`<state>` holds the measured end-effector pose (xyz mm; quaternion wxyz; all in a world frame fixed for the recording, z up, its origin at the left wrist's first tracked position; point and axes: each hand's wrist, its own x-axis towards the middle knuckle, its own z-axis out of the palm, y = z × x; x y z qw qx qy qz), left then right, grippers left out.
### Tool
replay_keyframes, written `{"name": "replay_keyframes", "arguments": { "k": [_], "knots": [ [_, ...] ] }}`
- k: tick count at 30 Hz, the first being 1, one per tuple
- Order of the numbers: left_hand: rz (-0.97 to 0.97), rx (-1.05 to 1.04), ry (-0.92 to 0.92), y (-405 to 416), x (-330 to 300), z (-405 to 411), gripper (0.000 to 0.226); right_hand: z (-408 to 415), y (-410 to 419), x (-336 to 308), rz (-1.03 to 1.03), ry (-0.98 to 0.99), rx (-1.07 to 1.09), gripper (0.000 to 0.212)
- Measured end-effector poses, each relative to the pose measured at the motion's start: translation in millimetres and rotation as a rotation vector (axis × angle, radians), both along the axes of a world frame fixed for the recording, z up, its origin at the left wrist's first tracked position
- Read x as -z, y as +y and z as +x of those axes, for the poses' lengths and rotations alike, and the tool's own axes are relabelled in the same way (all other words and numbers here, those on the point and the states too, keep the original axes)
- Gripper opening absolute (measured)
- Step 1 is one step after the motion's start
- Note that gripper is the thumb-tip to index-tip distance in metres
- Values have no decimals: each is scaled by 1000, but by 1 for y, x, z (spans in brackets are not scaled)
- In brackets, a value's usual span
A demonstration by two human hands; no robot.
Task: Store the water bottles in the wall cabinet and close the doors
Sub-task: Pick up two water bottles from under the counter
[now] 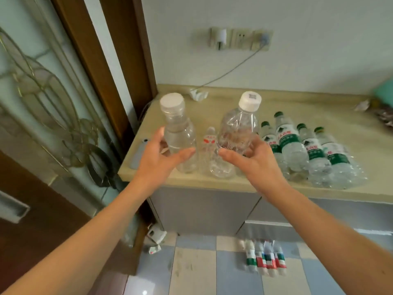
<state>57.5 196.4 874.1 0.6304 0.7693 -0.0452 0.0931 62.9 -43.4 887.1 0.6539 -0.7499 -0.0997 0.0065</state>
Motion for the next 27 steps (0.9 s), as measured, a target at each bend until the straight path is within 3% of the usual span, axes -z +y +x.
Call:
{"name": "replay_keyframes", "arguments": {
  "k": [8, 13, 16, 18, 19, 23, 27],
  "knots": [
    [-1, -1, -232, 25, -155, 42, 54, 35, 38, -143, 72, -177, 75, 54],
    [-38, 13, -322, 19, -250, 78, 69, 77, 31, -241, 114, -318, 129, 55],
    [-54, -31, -376, 13, -304, 104, 73, 110, 26, -297, 175, -380, 171, 71],
    [-70, -48, -429, 11, -337, 124, 64, 132, 25, -331, 214, -406, 180, 84],
    [-79, -52, -458, 10, -353, 133, 58, 144, 25, -347, 228, -425, 172, 84],
    [-88, -95, -553, 2, -415, 180, 44, 194, 22, -405, 232, -563, 80, 46],
    [-57, -175, -572, -10, -472, 240, 41, 253, 17, -453, 155, -619, 23, 43]
  ]
}}
